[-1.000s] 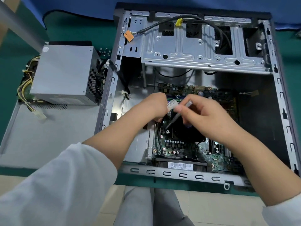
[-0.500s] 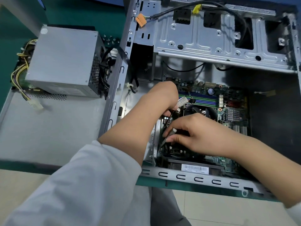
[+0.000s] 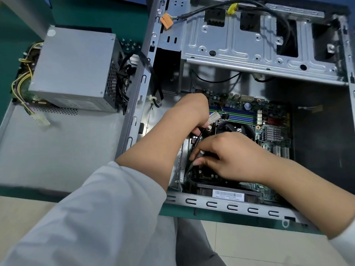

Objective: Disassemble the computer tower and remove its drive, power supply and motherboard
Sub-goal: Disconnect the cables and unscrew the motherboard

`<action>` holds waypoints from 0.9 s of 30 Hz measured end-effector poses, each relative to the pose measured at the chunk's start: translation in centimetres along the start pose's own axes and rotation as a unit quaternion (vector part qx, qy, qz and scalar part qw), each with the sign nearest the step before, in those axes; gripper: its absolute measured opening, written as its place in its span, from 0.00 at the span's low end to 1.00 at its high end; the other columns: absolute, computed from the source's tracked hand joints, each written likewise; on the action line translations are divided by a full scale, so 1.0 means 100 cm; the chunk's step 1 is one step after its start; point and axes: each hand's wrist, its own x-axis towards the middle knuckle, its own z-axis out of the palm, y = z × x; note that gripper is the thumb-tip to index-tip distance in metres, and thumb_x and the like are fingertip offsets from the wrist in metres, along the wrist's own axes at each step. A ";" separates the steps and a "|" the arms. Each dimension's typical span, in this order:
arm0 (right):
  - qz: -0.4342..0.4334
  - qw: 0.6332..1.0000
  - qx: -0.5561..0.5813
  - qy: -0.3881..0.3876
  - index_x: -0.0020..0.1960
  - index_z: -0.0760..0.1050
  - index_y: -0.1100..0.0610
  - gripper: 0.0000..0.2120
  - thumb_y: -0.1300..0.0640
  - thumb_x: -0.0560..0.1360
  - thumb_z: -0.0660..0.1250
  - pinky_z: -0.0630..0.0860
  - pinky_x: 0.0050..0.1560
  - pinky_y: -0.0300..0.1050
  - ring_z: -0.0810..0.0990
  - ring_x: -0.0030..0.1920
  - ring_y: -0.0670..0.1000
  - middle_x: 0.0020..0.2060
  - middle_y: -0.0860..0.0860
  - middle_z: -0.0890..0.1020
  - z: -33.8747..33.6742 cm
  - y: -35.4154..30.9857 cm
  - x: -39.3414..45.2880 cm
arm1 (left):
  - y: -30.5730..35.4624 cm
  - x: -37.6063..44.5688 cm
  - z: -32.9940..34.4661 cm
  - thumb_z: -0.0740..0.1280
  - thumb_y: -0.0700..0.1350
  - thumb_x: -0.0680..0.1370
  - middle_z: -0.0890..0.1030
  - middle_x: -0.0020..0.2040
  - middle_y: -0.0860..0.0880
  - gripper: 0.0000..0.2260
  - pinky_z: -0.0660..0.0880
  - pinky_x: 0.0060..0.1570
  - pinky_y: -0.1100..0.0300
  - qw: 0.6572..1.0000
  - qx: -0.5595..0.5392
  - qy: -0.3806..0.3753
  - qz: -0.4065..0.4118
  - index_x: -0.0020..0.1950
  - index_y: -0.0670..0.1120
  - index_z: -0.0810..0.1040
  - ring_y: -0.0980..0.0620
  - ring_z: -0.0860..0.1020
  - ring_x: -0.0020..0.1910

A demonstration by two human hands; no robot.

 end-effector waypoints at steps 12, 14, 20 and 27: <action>-0.006 0.999 -0.053 -0.009 0.49 0.78 0.49 0.20 0.36 0.74 0.58 0.75 0.45 0.48 0.79 0.47 0.49 0.45 0.46 0.82 -0.001 -0.001 0.000 | -0.001 0.001 -0.001 0.68 0.38 0.77 0.76 0.30 0.53 0.03 0.79 0.47 0.56 0.999 0.041 0.005 0.020 0.49 0.43 0.79 0.49 0.81 0.38; -0.014 0.999 -0.052 -0.009 0.49 0.78 0.50 0.17 0.38 0.75 0.59 0.75 0.45 0.48 0.79 0.48 0.50 0.45 0.45 0.81 -0.001 -0.003 0.000 | -0.001 0.002 0.000 0.67 0.38 0.77 0.76 0.30 0.54 0.03 0.79 0.47 0.55 0.999 0.041 0.005 0.020 0.50 0.43 0.78 0.49 0.81 0.38; -0.056 0.997 -0.059 -0.015 0.51 0.79 0.47 0.09 0.58 0.73 0.66 0.75 0.45 0.46 0.79 0.49 0.47 0.48 0.41 0.81 0.000 -0.006 0.000 | -0.002 0.004 0.000 0.67 0.38 0.77 0.76 0.29 0.54 0.01 0.77 0.43 0.57 0.998 0.051 0.005 0.029 0.47 0.43 0.77 0.51 0.78 0.33; -0.125 0.988 -0.084 -0.040 0.51 0.79 0.54 0.12 0.64 0.71 0.64 0.75 0.40 0.48 0.80 0.45 0.53 0.47 0.47 0.81 -0.002 -0.008 -0.001 | -0.003 0.005 0.000 0.68 0.38 0.76 0.75 0.30 0.54 0.03 0.70 0.31 0.61 0.997 0.064 0.006 0.033 0.45 0.43 0.76 0.53 0.74 0.30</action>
